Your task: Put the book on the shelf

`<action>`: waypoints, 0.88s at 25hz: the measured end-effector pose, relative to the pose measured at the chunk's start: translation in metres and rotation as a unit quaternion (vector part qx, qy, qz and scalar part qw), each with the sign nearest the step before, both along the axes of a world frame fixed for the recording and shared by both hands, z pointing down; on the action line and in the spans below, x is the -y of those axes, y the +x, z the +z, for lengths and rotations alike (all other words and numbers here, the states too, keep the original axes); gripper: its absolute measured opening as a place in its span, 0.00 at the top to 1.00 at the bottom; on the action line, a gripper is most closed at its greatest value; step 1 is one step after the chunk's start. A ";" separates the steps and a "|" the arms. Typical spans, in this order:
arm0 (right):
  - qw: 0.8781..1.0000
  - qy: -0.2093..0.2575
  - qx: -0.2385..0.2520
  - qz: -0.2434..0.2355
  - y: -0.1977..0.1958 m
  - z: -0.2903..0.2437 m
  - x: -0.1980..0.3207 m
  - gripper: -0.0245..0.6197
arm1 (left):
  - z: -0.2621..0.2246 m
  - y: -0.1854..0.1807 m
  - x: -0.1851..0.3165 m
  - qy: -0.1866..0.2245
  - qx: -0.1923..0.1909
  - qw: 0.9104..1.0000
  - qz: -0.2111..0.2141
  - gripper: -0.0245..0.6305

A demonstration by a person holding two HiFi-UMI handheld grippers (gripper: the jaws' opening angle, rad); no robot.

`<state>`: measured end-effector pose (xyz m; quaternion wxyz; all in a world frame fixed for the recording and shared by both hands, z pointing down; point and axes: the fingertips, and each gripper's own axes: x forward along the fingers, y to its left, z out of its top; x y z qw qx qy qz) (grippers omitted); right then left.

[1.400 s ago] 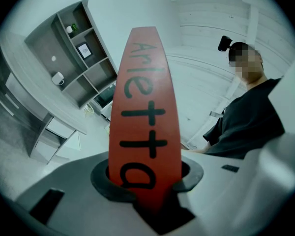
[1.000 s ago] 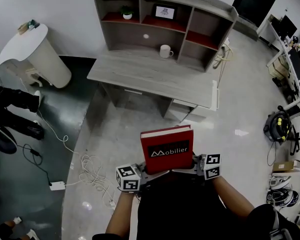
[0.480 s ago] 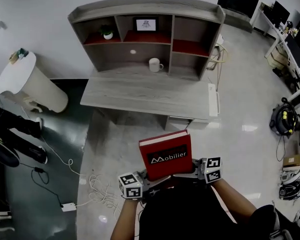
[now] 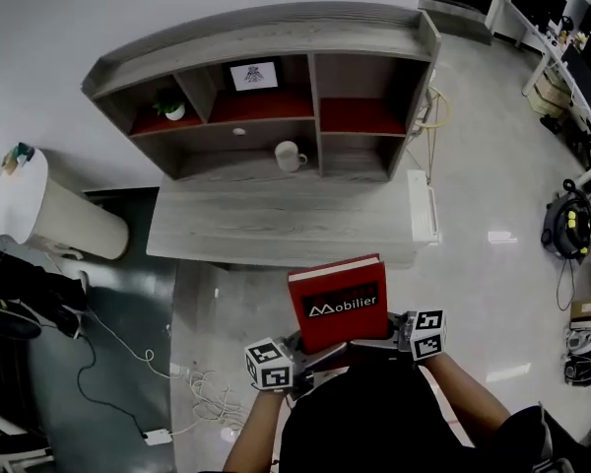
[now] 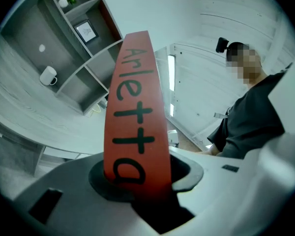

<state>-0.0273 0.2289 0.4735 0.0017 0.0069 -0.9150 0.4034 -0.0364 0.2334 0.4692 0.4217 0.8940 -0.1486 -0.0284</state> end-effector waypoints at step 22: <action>1.000 -0.015 -0.017 -0.013 0.034 0.012 0.215 0.71 | 0.014 0.031 0.217 -0.029 0.041 0.998 -0.029 0.68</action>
